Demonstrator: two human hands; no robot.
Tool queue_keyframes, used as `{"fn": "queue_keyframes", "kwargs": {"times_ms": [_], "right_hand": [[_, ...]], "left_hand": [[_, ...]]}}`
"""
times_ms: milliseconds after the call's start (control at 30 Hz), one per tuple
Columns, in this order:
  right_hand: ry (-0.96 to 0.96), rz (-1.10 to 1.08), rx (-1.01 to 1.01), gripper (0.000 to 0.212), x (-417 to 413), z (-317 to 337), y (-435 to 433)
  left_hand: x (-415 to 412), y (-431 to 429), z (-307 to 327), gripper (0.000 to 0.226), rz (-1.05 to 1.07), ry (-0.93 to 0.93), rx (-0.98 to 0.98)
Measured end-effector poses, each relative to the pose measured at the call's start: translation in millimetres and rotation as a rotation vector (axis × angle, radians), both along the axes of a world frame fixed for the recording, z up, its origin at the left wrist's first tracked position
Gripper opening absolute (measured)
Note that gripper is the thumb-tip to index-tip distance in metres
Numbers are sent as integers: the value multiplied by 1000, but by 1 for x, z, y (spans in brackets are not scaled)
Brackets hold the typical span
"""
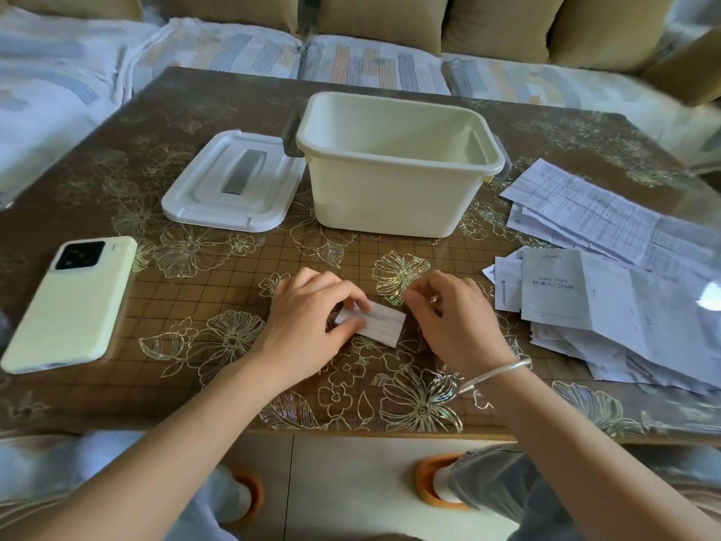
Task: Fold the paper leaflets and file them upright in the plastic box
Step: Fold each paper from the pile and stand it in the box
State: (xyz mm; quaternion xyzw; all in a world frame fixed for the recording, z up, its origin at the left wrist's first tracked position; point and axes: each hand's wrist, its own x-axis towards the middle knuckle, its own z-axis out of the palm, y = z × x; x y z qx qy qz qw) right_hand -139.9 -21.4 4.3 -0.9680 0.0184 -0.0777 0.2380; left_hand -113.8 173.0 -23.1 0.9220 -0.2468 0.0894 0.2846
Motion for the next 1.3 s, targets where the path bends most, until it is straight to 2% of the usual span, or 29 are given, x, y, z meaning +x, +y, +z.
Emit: {"fn": "queue_keyframes", "kwargs": {"times_ms": [100, 167, 267, 400, 467, 533, 600, 667, 767, 933, 1067, 1167, 1300], "right_hand": [[140, 134, -201, 45, 3, 11, 9], [264, 157, -236, 52, 10, 21, 14], [393, 224, -227, 45, 22, 35, 15], [475, 290, -209, 35, 29, 40, 16], [460, 297, -201, 37, 32, 37, 14], [424, 323, -156, 34, 32, 37, 10], [369, 342, -63, 31, 32, 43, 6], [300, 359, 28, 32, 35, 56, 1], [149, 403, 62, 32, 48, 86, -6], [-40, 469, 97, 7, 87, 134, -16], [-171, 397, 20, 5, 141, 156, -26], [-180, 287, -101, 4, 180, 154, -34], [-29, 322, -373, 10, 208, 135, -24]], "left_hand": [[2, 2, 1, 19, -36, -10, 1], [3, 4, 0, 29, -60, -18, 9], [4, 5, 0, 39, -35, -5, -8], [8, 6, 5, 67, 30, 81, 47], [13, 5, 12, 65, 16, 122, 113], [19, 7, 21, 62, -9, 226, 97], [22, 11, 33, 55, -45, 382, -66], [26, 14, 49, 36, -80, 480, -264], [42, 11, 84, 25, -100, 371, -359], [75, -1, 143, 15, -49, 38, -265], [127, -5, 164, 6, -41, -24, -234], [163, -7, 166, 12, 34, -27, -146], [188, -16, 160, 18, -21, 13, 117]]}}
